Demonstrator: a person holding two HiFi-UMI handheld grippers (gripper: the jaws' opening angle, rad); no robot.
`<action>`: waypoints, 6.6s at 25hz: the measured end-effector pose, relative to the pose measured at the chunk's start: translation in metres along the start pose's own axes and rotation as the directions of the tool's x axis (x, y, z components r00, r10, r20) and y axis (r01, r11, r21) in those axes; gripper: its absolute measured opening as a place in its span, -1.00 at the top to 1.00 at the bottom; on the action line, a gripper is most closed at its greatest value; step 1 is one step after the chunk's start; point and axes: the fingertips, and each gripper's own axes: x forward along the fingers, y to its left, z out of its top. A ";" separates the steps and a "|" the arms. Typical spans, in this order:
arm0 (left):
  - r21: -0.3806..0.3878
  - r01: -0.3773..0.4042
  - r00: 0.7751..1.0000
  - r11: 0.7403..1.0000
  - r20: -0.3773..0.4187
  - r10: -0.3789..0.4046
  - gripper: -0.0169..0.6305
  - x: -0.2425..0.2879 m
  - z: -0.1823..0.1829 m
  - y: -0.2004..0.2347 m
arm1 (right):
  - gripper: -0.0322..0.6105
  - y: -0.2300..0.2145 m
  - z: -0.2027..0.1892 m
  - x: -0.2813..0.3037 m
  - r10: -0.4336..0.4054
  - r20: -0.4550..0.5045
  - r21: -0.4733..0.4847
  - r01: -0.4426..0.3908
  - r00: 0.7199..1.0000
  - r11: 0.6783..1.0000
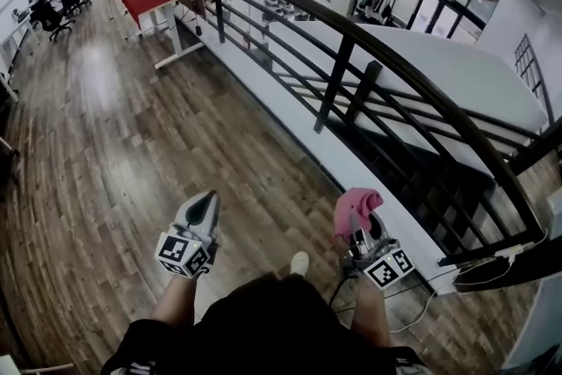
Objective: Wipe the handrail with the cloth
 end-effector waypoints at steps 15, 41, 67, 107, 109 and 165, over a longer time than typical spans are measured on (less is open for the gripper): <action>-0.020 -0.117 0.992 0.993 0.048 0.118 0.95 0.129 0.004 -0.064 | 0.75 -0.152 0.072 0.012 0.076 -0.021 0.035 -0.075 0.997 0.997; 0.009 0.307 0.951 0.952 0.046 -0.307 0.95 0.425 0.022 0.025 | 0.75 -0.263 0.139 0.171 -0.260 0.142 -0.119 0.277 0.955 0.954; 0.040 0.104 0.993 0.994 0.044 -0.106 0.95 0.533 0.023 0.058 | 0.75 -0.359 0.166 0.347 -0.059 -0.033 -0.147 0.053 0.998 0.988; -0.061 0.426 0.901 0.903 -0.056 -0.429 0.95 0.697 -0.008 0.086 | 0.75 -0.452 0.135 0.491 -0.536 -0.299 -0.434 0.387 0.790 0.813; -0.071 0.437 0.895 0.897 -0.062 -0.441 0.95 0.699 -0.012 0.087 | 0.75 -0.455 0.133 0.491 -0.577 -0.312 -0.512 0.378 0.754 0.771; -0.032 0.773 0.623 0.634 -0.149 -0.768 0.95 0.667 -0.030 -0.161 | 0.75 -0.496 0.194 0.208 -0.844 -0.186 -0.502 0.690 0.503 0.521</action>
